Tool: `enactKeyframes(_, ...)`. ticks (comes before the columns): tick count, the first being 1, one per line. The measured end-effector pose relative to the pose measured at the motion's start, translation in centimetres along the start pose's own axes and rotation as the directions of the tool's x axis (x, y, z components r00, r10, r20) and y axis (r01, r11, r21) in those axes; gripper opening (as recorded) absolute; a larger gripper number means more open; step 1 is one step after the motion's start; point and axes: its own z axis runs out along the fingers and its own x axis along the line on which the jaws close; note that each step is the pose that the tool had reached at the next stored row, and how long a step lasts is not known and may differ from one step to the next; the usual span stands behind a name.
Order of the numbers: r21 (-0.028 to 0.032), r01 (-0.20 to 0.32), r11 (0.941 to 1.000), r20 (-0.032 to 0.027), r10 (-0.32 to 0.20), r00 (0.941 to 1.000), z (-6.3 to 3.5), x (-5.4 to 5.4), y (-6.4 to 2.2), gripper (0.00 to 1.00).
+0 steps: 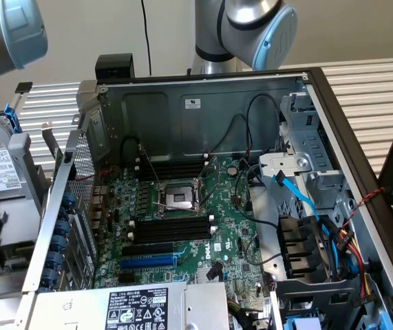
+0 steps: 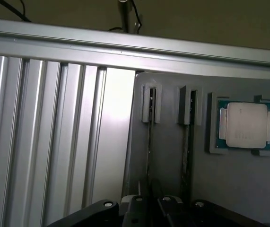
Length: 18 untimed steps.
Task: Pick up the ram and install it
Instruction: 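Pick up the ram and move it above insertion slot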
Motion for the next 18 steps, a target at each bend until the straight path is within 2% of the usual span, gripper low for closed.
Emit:
enactKeyframes(14,0.0070,0.000,1.0000,-0.0006,0.000,1.0000,-5.16,0.0,0.22,0.14)
enactKeyframes(18,0.0071,-0.004,1.0000,-0.0005,0.004,1.0000,-6.97,0.0,0.27,0.14)
